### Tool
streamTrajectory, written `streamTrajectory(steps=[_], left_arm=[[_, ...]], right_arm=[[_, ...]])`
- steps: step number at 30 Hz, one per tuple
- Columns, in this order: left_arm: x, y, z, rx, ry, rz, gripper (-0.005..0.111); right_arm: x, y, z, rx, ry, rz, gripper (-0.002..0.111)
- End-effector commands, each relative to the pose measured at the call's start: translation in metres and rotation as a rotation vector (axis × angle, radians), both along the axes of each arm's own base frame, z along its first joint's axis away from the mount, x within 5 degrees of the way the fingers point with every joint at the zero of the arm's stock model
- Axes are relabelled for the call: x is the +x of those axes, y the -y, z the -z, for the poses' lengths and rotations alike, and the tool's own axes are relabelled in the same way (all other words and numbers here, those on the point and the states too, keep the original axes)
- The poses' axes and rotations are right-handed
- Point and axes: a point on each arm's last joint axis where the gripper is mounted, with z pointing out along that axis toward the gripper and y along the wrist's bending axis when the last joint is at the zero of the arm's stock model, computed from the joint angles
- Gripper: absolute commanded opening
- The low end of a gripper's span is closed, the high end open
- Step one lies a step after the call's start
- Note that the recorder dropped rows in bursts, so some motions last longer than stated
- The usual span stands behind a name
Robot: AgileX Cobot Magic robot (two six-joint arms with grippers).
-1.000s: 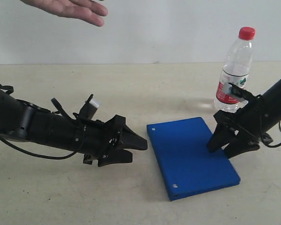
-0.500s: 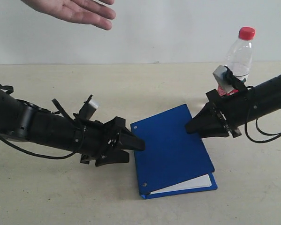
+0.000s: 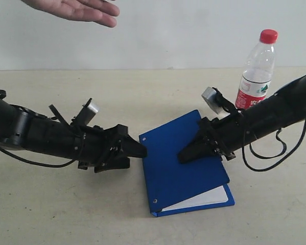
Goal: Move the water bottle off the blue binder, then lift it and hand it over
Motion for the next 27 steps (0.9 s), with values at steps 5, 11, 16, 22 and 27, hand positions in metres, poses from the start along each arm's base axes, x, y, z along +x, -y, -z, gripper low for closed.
streamTrajectory(steps=[5,11,16,22,27], left_arm=[[0.004,-0.008,-0.002,0.014,0.091,0.041,0.06],[0.012,-0.005,-0.01,-0.015,0.126,0.053,0.06],[0.024,-0.002,-0.022,-0.038,0.183,0.062,0.06],[0.033,0.008,-0.034,-0.176,0.247,0.149,0.06],[0.04,0.018,-0.033,-0.329,0.297,0.255,0.06]], right_arm=[[0.0,-0.004,-0.008,0.098,0.068,-0.029,0.0],[0.002,-0.005,-0.033,0.123,0.157,-0.022,0.0],[0.001,-0.005,-0.058,0.137,0.234,-0.023,0.0],[0.0,-0.005,-0.068,0.141,0.27,-0.028,0.0],[-0.001,-0.005,-0.067,0.136,0.273,-0.038,0.0]])
